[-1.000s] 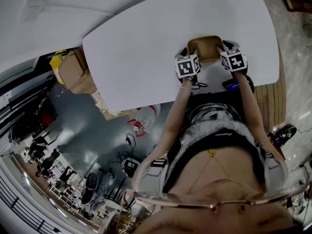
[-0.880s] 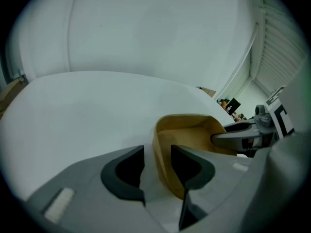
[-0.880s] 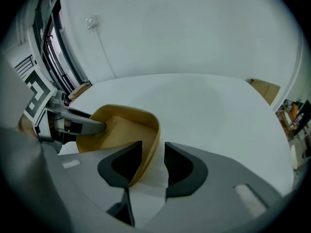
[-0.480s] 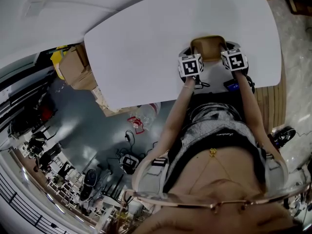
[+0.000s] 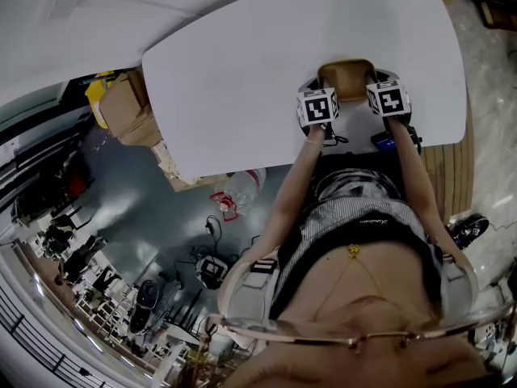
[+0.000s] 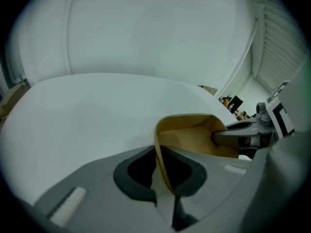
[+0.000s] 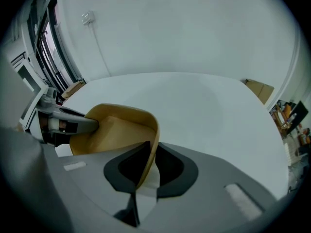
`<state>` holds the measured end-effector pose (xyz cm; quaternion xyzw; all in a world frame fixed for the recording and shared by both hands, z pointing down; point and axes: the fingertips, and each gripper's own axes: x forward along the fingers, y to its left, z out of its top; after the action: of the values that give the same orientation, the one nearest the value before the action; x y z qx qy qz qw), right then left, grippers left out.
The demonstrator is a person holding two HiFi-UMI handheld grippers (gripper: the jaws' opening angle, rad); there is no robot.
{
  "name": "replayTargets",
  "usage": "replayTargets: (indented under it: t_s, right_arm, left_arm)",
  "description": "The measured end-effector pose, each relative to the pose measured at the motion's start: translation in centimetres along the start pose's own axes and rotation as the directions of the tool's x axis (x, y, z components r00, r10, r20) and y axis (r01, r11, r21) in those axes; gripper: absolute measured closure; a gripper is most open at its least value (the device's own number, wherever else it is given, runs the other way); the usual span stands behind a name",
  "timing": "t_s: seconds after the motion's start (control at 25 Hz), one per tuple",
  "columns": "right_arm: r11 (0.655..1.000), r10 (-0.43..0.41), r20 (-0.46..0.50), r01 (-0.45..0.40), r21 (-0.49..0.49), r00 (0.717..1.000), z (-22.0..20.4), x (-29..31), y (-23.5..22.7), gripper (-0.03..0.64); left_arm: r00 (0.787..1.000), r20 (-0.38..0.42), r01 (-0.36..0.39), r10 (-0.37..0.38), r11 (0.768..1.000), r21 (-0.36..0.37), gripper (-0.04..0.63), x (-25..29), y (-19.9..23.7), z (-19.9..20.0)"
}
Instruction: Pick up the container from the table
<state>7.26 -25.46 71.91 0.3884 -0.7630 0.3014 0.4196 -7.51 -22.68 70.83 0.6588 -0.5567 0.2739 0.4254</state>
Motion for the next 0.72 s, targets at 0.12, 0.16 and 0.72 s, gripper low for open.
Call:
replayTargets:
  t_s: [0.12, 0.16, 0.72]
  right_arm:
    - [1.000, 0.003, 0.001, -0.003, 0.005, 1.000, -0.1, -0.3, 0.0, 0.558]
    - [1.000, 0.001, 0.002, -0.001, 0.005, 1.000, -0.1, -0.4, 0.0, 0.558]
    - [1.000, -0.009, 0.039, 0.009, -0.007, 0.999, 0.5, -2.6, 0.4, 0.557]
  left_arm:
    - [1.000, 0.002, 0.002, -0.002, 1.000, -0.016, 0.569, -0.3, -0.1, -0.3]
    - [1.000, 0.004, 0.004, -0.004, 1.000, -0.020, 0.569, -0.4, -0.3, -0.4]
    - [0.999, 0.041, 0.017, -0.016, 1.000, -0.014, 0.571, -2.4, -0.8, 0.2]
